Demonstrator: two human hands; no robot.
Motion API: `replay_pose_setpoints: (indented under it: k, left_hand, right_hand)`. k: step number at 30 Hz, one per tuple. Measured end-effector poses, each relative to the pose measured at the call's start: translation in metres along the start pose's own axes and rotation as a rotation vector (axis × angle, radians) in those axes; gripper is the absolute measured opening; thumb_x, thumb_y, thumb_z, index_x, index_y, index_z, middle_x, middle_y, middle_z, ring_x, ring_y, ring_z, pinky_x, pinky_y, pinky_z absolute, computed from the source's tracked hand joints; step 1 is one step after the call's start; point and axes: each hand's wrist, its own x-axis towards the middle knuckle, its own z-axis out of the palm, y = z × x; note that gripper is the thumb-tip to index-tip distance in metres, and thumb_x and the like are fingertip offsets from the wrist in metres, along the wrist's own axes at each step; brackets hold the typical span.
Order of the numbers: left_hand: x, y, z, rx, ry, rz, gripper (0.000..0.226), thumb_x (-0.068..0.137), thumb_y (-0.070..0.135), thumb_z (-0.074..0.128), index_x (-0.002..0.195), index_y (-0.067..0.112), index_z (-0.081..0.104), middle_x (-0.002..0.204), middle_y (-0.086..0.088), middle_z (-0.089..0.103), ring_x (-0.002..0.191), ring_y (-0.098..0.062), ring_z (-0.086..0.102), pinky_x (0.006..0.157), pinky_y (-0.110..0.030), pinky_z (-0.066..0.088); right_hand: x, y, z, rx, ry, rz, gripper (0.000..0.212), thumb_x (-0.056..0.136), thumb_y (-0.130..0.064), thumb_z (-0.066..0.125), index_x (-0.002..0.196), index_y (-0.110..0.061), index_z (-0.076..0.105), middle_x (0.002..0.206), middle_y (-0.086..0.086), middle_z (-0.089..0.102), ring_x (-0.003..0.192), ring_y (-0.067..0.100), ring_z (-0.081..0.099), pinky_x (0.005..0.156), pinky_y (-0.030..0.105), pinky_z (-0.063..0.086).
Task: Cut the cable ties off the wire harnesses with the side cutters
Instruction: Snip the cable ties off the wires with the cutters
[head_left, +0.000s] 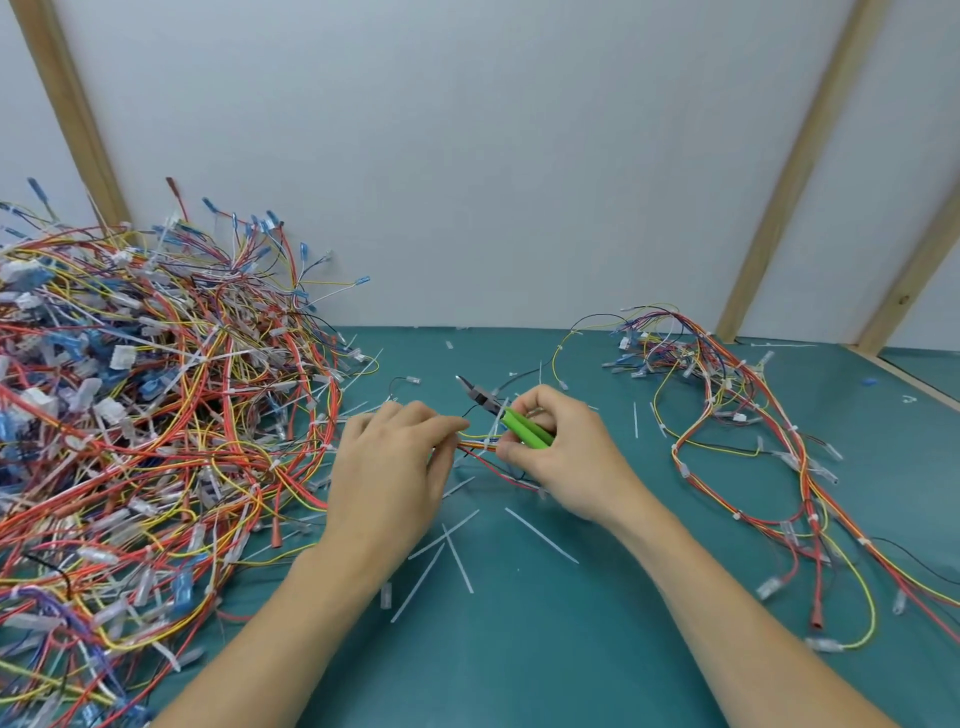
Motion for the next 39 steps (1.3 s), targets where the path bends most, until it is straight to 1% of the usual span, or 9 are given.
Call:
replay_pose_setpoints:
  k: [3,6,10,15,23,27,34,36,39]
  left_hand:
    - [-0.002,0.009,0.003,0.022,-0.044,0.032,0.009,0.091,0.039,0.068,0.096,0.034,0.075,0.089,0.014,0.07,0.087,-0.015,0.064,0.077,-0.034,0.041]
    - [-0.004,0.009,0.008,-0.162,-0.113,-0.164,0.021,0.093,0.055,0.06,0.09,0.037,0.071,0.083,0.016,0.063,0.074,-0.005,0.056,0.064,-0.029,0.038]
    - [-0.003,-0.001,0.015,-0.471,-0.211,-0.303,0.013,0.093,0.042,0.067,0.086,0.033,0.072,0.075,0.016,0.064,0.07,-0.006,0.055,0.064,-0.027,0.041]
    - [-0.002,-0.005,0.018,-0.71,-0.278,-0.395,0.015,0.095,0.03,0.068,0.082,0.023,0.071,0.054,0.021,0.052,0.052,-0.002,0.04,0.051,-0.013,0.031]
    - [-0.002,-0.011,0.026,-0.8,-0.24,-0.537,0.018,0.093,0.036,0.069,0.081,0.024,0.073,0.055,0.008,0.04,0.05,-0.009,0.031,0.046,-0.018,0.025]
    - [-0.001,-0.011,0.027,-0.858,-0.173,-0.552,0.01,0.089,0.034,0.073,0.08,0.03,0.072,0.059,-0.001,0.04,0.051,-0.013,0.03,0.047,-0.021,0.023]
    - [-0.002,-0.007,0.025,-0.844,-0.193,-0.512,0.006,0.083,0.035,0.08,0.078,0.032,0.078,0.05,0.012,0.05,0.047,-0.006,0.036,0.047,-0.015,0.028]
    - [-0.003,-0.007,0.025,-0.816,-0.189,-0.493,0.007,0.082,0.041,0.08,0.078,0.035,0.078,0.054,0.01,0.054,0.05,-0.007,0.039,0.05,-0.02,0.03]
    - [-0.004,-0.006,0.025,-0.805,-0.182,-0.472,0.014,0.081,0.049,0.078,0.082,0.035,0.079,0.056,0.005,0.053,0.053,-0.012,0.035,0.054,-0.028,0.027]
  right_hand:
    - [0.001,0.0,0.006,0.091,-0.03,0.063,0.026,0.083,-0.011,0.083,0.091,-0.019,0.061,0.078,0.001,0.074,0.056,0.006,0.058,0.054,0.023,0.046]
    - [0.001,0.0,0.009,0.19,-0.083,0.135,0.028,0.083,-0.014,0.085,0.095,-0.018,0.06,0.077,-0.003,0.072,0.048,0.0,0.056,0.045,0.017,0.042]
    - [0.0,-0.002,0.008,0.259,-0.113,0.232,0.03,0.082,-0.011,0.085,0.102,-0.015,0.064,0.086,0.0,0.077,0.068,0.009,0.068,0.062,0.023,0.052]
    - [0.002,-0.001,0.006,0.314,-0.063,0.287,0.024,0.081,-0.01,0.084,0.098,-0.013,0.067,0.081,-0.003,0.075,0.062,0.0,0.066,0.051,0.012,0.044]
    - [0.003,0.0,-0.014,0.009,0.065,0.103,0.03,0.078,-0.054,0.083,0.086,-0.026,0.073,0.082,-0.011,0.077,0.078,0.005,0.072,0.074,0.027,0.053]
    - [0.005,0.0,-0.016,0.035,0.059,0.053,0.016,0.081,-0.03,0.085,0.086,-0.023,0.072,0.086,-0.004,0.077,0.083,0.014,0.072,0.08,0.028,0.055]
    - [0.003,-0.01,-0.015,0.267,-0.035,0.071,0.017,0.087,0.002,0.073,0.095,-0.011,0.066,0.091,0.0,0.08,0.068,-0.002,0.068,0.057,0.007,0.045]
    - [0.0,-0.011,-0.01,0.258,-0.078,0.053,0.018,0.087,-0.001,0.077,0.096,-0.01,0.065,0.091,0.0,0.08,0.072,0.001,0.07,0.061,0.011,0.049]
    - [-0.003,-0.012,0.0,0.197,-0.077,0.011,0.019,0.084,-0.006,0.08,0.093,-0.014,0.065,0.084,-0.001,0.079,0.076,0.013,0.07,0.076,0.038,0.059]
